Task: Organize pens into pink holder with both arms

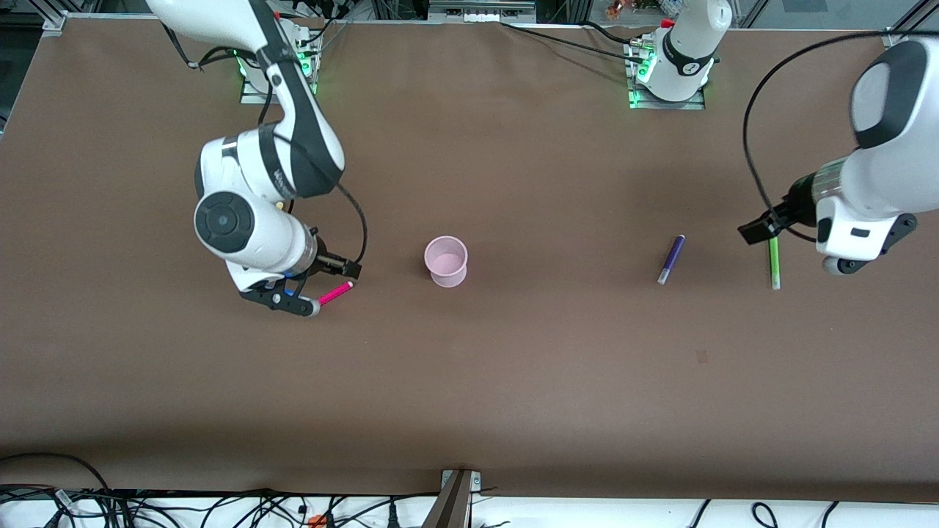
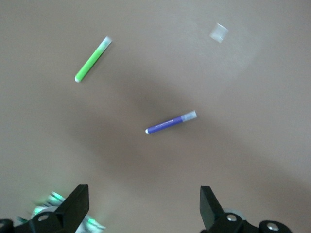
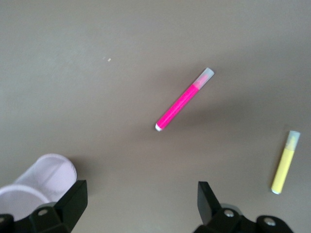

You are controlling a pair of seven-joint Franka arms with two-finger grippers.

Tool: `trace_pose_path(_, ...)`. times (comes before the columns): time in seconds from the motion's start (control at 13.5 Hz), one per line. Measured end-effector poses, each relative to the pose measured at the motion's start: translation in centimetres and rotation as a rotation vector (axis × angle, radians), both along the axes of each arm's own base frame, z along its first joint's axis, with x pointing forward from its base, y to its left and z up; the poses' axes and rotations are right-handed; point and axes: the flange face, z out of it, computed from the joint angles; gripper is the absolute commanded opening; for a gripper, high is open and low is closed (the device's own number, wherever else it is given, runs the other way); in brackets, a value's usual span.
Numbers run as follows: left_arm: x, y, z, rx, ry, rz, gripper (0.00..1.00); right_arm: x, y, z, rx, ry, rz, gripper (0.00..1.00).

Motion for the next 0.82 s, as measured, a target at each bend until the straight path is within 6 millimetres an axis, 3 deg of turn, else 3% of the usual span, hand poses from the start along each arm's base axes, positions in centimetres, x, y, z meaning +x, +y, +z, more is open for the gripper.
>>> trace_pose_path(0.15, -0.5, -1.2, -3.9, 0.061, -0.004, 0.256, 1.0, 0.5, -2.4, -3.9, 0.014, 0.0, -0.077, 0.99)
trace_pose_path(0.3, -1.3, -1.9, -7.8, 0.115, -0.012, 0.497, 1.0, 0.5, -4.7, -9.2, 0.038, 0.013, -0.168, 0.97)
trace_pose_path(0.45, -2.1, -2.0, -10.9, 0.148, -0.042, 0.713, 1.0, 0.2, -5.2, -12.8, 0.057, 0.045, -0.221, 0.9)
trace_pose_path(0.82, -3.9, -1.2, -16.9, 0.189, -0.083, 1.111, 1.0, 0.0, -5.0, -15.0, 0.097, 0.075, -0.277, 0.75)
